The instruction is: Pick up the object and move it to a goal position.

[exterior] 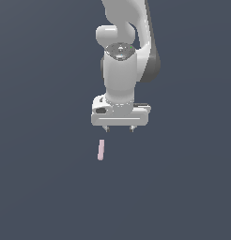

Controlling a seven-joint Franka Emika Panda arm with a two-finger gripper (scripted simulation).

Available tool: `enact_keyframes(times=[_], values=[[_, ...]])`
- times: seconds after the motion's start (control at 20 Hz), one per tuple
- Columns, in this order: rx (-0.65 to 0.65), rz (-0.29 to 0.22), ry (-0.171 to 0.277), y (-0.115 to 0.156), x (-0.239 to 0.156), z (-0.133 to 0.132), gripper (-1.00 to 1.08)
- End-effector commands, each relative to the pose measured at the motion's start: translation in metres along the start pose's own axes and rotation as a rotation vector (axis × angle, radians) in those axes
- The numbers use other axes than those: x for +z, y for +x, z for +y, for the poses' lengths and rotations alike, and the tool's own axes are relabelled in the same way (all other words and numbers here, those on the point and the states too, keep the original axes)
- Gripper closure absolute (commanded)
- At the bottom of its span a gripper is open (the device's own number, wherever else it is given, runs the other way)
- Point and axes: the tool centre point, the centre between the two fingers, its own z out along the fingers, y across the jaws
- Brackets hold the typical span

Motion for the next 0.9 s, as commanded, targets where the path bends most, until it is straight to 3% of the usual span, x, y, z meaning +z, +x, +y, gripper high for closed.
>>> enact_keyframes(times=[0.0,0.85], values=[[0.002,-0.006,-0.001,0.000,0.008,0.005,-0.92],[0.012,-0.089,-0.015,-0.015,0.127,0.083,-0.92]])
